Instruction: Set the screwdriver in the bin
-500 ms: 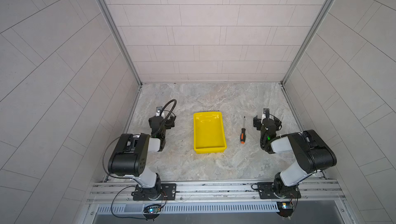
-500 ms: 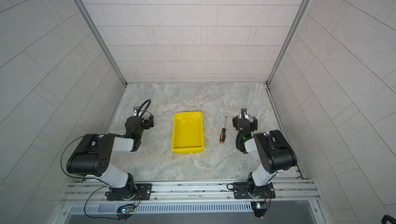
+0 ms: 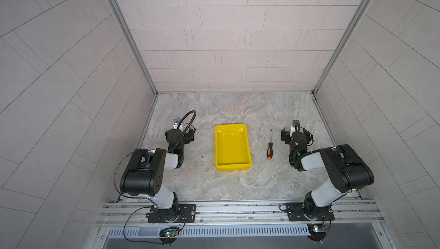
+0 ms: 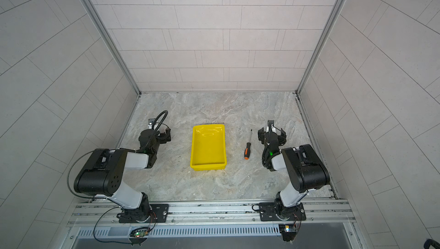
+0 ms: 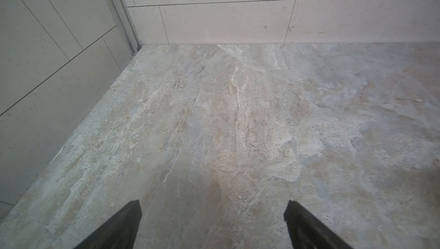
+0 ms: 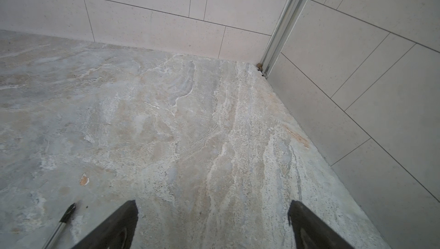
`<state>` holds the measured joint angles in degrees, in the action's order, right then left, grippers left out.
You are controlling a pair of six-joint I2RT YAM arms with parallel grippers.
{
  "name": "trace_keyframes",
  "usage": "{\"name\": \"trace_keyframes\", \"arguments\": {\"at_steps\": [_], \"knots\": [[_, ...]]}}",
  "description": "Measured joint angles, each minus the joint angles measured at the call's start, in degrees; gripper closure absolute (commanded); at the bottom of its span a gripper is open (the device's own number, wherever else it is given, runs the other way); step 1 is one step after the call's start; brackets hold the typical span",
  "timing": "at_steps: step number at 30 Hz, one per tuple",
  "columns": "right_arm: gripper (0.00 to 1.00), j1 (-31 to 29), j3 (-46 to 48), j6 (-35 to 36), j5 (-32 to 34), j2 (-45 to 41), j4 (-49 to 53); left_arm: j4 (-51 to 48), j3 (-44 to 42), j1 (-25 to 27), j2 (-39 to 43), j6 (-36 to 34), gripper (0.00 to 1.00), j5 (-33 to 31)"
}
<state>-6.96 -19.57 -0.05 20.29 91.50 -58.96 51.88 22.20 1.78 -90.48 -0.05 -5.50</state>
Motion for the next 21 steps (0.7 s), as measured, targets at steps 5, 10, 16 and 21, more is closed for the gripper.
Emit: {"name": "trace_keyframes", "arguments": {"at_steps": [5,10,16,21], "knots": [[0.01,0.0,0.0,0.0,-0.09,0.0,0.0,0.0,0.0,0.0,0.0,0.0,0.0,-0.02],[0.01,0.0,0.0,0.0,-0.24,0.0,0.02,0.0,0.0,0.0,0.0,0.0,0.0,0.0],[0.01,0.0,0.0,0.0,-0.39,0.0,0.02,0.0,0.0,0.0,0.0,0.0,0.0,0.09],[0.01,0.0,0.0,0.0,-0.42,0.0,0.0,0.0,0.0,0.0,0.0,0.0,0.0,0.13]]}}
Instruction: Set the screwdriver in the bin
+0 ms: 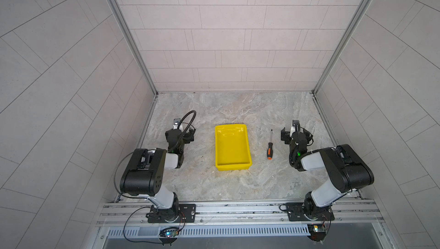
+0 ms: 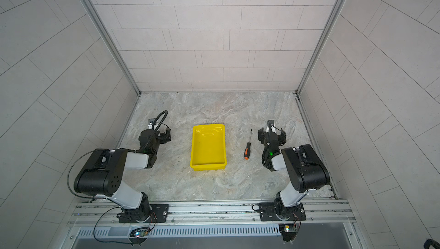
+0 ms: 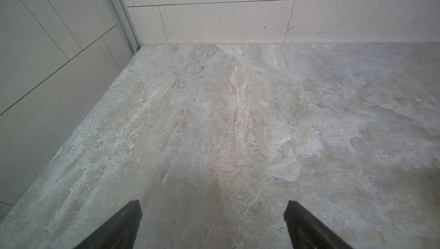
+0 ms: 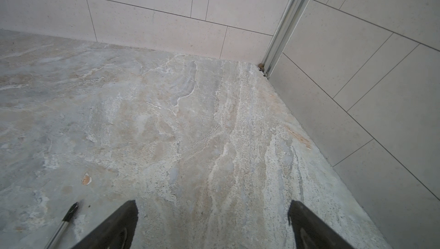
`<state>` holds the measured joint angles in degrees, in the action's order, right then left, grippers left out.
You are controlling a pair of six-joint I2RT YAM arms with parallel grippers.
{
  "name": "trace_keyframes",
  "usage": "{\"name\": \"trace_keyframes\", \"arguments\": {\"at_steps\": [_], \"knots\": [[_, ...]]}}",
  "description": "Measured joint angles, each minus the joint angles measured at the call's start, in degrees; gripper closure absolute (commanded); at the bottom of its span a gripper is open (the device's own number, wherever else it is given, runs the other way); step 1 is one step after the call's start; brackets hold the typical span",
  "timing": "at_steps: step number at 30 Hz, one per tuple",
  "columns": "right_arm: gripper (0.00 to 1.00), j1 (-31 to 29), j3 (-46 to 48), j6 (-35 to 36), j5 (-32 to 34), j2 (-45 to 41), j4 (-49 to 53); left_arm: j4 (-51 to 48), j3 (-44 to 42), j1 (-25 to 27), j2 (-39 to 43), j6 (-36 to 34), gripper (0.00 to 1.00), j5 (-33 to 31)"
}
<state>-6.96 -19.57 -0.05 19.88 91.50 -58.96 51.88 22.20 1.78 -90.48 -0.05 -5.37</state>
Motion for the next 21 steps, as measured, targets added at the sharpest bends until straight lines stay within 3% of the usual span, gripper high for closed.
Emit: {"name": "trace_keyframes", "arguments": {"at_steps": [15,19,21], "knots": [[0.01,0.0,1.79,0.02,0.42,-0.59,-2.32,0.59,-0.2,-0.02,0.0,-0.04,0.0,0.5],[0.01,-1.66,6.49,0.5,4.31,-8.87,-1.97,1.92,-3.19,-0.02,2.4,-0.17,0.0,0.68],[0.01,-4.85,6.54,0.33,8.11,-17.55,3.85,-4.85,-3.39,0.0,8.5,0.52,0.0,0.24]]}}
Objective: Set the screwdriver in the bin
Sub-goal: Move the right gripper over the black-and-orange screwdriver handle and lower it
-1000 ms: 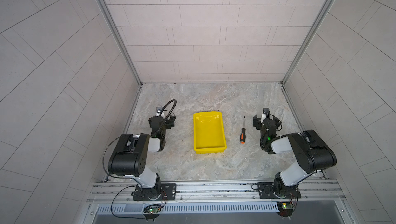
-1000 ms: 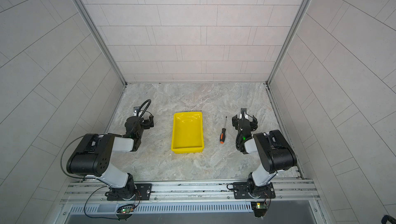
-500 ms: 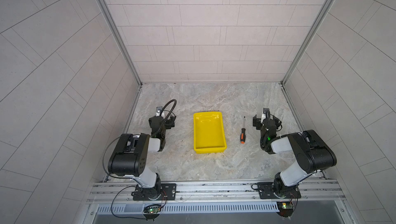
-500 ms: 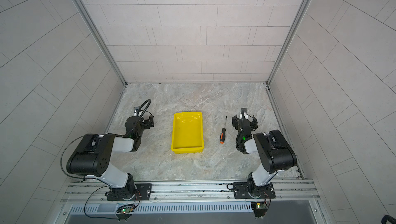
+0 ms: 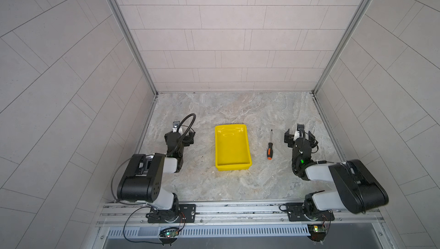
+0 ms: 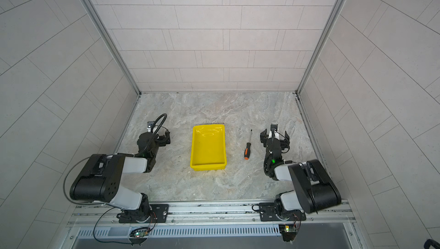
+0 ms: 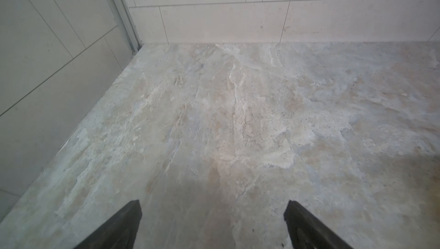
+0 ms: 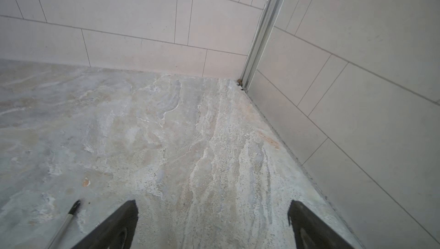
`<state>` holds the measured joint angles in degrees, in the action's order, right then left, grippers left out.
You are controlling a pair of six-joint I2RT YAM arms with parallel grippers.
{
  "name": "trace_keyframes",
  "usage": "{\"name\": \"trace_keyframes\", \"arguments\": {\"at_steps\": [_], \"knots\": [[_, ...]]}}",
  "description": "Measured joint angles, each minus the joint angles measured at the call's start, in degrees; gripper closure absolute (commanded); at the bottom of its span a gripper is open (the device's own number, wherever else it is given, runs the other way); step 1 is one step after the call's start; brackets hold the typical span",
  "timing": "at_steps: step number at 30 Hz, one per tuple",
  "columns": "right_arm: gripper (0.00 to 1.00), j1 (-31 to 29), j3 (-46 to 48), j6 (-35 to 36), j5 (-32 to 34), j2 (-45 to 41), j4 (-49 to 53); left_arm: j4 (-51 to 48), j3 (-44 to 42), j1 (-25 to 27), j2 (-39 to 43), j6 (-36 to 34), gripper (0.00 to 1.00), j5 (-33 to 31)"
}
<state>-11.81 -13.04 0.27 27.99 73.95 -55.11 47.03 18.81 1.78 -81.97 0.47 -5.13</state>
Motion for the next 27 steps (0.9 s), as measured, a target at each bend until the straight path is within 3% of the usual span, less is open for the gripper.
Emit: {"name": "trace_keyframes", "arguments": {"at_steps": [3,8,12,16,19,27], "knots": [[0.01,-3.78,-6.82,-3.23,3.13,-13.81,18.51,-18.27,6.05,0.13,13.64,3.48,0.0,-0.48],[0.01,-4.28,-23.93,-12.85,7.21,-25.68,48.41,-43.71,22.12,0.26,28.17,14.88,0.0,2.71],[0.01,-2.36,-25.79,-27.52,13.35,-34.93,70.05,-53.09,20.26,0.26,34.23,19.87,0.0,9.84],[0.01,2.62,-18.78,-31.78,8.35,-45.2,78.99,-64.48,14.62,0.13,34.95,29.7,0.0,7.48],[0.0,2.84,-16.02,-33.18,4.68,-45.79,81.96,-70.93,11.78,-1.07,37.2,36.15,0.0,6.38],[0.01,1.73,-8.24,-35.1,-1.73,-44.39,82.27,-69.31,10.64,-2.05,41.86,43.91,0.0,7.93]]}}
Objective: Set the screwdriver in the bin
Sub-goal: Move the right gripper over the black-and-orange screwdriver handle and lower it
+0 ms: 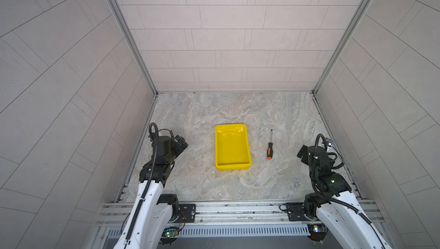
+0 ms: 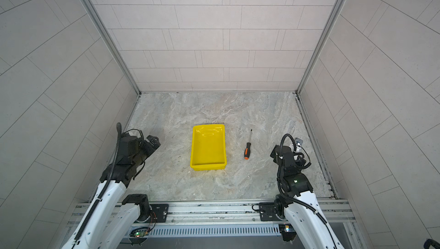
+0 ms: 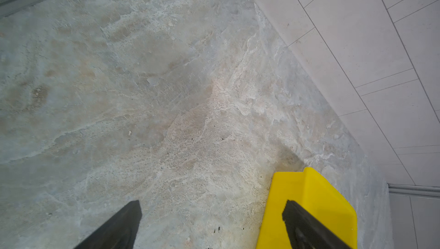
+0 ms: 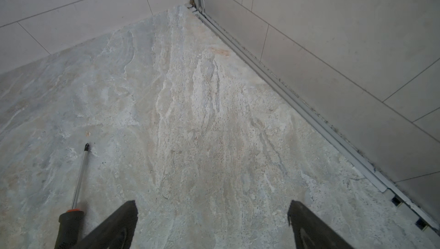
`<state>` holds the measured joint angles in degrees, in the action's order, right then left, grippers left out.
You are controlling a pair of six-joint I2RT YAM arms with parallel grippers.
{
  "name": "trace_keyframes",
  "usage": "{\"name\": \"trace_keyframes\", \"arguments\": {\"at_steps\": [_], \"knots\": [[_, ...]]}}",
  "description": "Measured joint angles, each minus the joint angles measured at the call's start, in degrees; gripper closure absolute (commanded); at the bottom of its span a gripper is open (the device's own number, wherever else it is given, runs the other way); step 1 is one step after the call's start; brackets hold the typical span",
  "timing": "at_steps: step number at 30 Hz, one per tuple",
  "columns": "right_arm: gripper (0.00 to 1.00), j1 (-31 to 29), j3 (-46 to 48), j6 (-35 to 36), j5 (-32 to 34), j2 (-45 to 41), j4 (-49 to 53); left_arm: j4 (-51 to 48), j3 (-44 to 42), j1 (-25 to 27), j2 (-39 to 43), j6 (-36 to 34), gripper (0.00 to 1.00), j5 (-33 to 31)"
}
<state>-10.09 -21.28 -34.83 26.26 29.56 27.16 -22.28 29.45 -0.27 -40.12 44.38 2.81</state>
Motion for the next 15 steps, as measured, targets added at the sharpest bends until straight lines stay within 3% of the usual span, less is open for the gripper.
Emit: {"name": "trace_keyframes", "arguments": {"at_steps": [8,10,15], "knots": [[0.01,-4.33,1.9,1.31,-4.74,4.37,-4.74,-0.11,-5.79,0.92,3.3,-2.19,0.0,-0.04],[0.0,-5.79,1.9,1.95,-5.55,5.16,-6.08,-1.31,-5.79,3.85,3.96,-4.5,0.0,-2.36],[0.01,-7.08,1.84,3.74,-9.01,8.66,-9.35,-3.78,-5.79,16.65,4.42,-8.81,0.0,-11.13]]}}
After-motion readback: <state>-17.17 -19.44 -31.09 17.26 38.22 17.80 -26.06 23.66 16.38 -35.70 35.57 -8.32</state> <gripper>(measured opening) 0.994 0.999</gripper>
